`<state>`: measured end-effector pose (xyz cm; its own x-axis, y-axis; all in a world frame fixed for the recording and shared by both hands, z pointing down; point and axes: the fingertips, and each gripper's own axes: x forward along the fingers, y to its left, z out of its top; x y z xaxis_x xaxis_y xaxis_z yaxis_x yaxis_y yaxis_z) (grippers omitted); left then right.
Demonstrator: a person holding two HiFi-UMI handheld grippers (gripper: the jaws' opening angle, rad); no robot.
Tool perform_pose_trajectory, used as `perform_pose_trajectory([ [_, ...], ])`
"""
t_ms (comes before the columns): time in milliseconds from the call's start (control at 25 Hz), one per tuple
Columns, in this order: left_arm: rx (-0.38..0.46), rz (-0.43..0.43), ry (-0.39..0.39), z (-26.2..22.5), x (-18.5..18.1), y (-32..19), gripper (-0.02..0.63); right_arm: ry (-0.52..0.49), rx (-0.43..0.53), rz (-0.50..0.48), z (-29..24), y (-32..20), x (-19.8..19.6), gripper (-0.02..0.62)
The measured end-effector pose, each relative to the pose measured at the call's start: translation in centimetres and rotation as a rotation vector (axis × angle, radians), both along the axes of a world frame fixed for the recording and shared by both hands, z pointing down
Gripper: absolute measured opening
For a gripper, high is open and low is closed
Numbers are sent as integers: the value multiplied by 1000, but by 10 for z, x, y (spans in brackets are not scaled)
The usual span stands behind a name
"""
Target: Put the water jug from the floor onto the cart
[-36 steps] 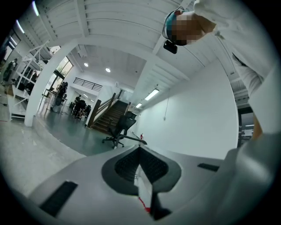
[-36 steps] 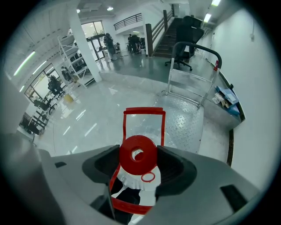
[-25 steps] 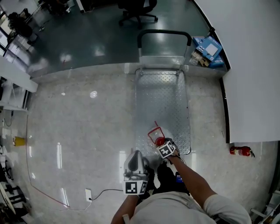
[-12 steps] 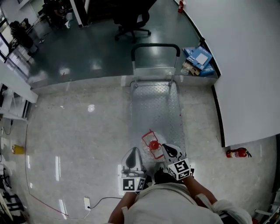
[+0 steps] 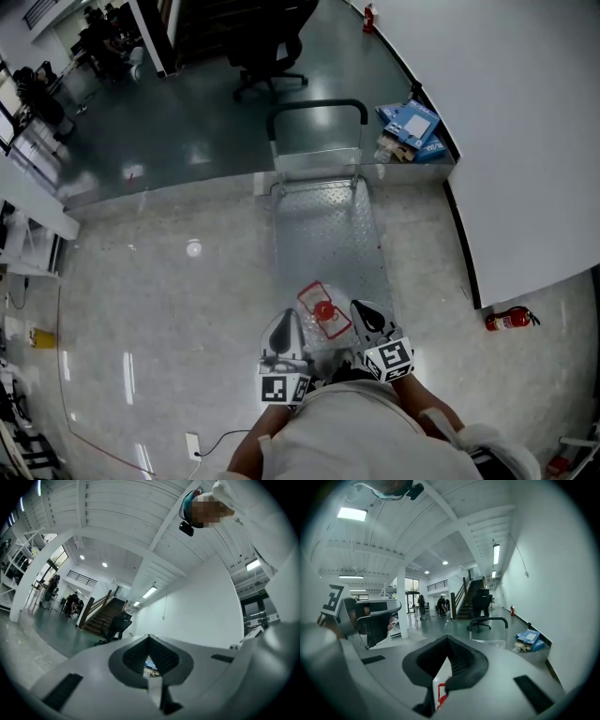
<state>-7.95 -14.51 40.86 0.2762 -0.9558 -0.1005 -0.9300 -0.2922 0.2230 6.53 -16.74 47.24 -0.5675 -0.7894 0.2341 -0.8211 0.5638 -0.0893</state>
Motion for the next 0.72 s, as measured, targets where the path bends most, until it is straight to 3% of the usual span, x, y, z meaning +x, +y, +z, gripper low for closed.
perform_pose_trajectory([
  [360, 12, 6, -1, -2, 2, 3, 3, -57, 15, 43, -9, -2, 8, 11],
  [720, 26, 10, 3, -2, 0, 3, 3, -56, 23, 21, -8, 1, 2, 11],
])
